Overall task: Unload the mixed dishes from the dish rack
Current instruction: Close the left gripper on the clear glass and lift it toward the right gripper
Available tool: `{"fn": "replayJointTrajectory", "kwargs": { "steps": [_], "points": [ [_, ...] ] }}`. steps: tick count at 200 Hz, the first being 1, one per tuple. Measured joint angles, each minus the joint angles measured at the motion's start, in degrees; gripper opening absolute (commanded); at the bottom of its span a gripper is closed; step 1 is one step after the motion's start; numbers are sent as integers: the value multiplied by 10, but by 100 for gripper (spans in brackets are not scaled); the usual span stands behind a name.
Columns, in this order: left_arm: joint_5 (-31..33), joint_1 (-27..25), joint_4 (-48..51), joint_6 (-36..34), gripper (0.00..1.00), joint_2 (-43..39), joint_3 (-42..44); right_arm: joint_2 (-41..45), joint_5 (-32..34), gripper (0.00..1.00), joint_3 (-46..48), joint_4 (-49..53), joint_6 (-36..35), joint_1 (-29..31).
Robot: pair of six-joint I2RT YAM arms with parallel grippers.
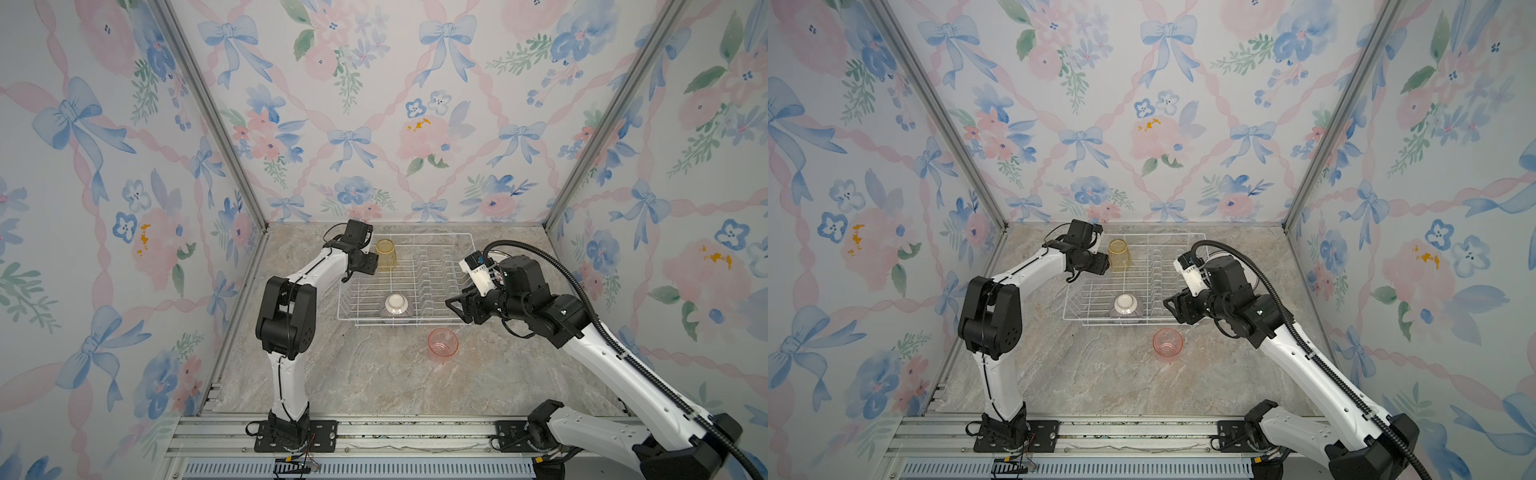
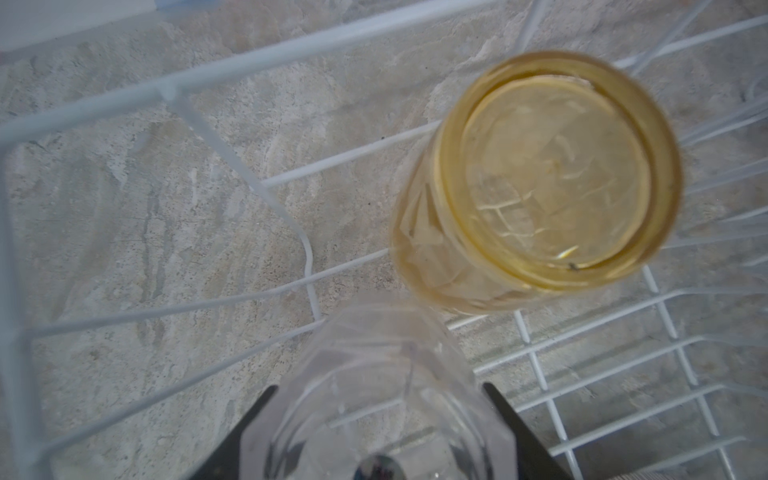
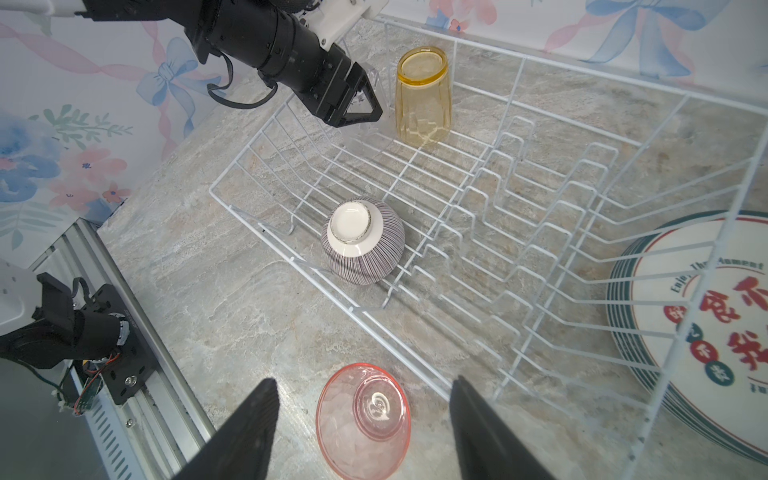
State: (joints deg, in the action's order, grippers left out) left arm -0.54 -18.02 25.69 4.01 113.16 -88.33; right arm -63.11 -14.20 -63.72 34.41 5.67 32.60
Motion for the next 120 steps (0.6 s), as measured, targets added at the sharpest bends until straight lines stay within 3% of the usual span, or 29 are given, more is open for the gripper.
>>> {"fn": "replayJointTrajectory", "kwargs": {
  "steps": [68,120],
  "points": [
    [-125,0,25,1,44,-92,20,-56,-95,66,6,-86,42,-13],
    [-235,0,25,4,50,-148,20,-66,-203,62,62,-206,99,-60]
  ]
}}
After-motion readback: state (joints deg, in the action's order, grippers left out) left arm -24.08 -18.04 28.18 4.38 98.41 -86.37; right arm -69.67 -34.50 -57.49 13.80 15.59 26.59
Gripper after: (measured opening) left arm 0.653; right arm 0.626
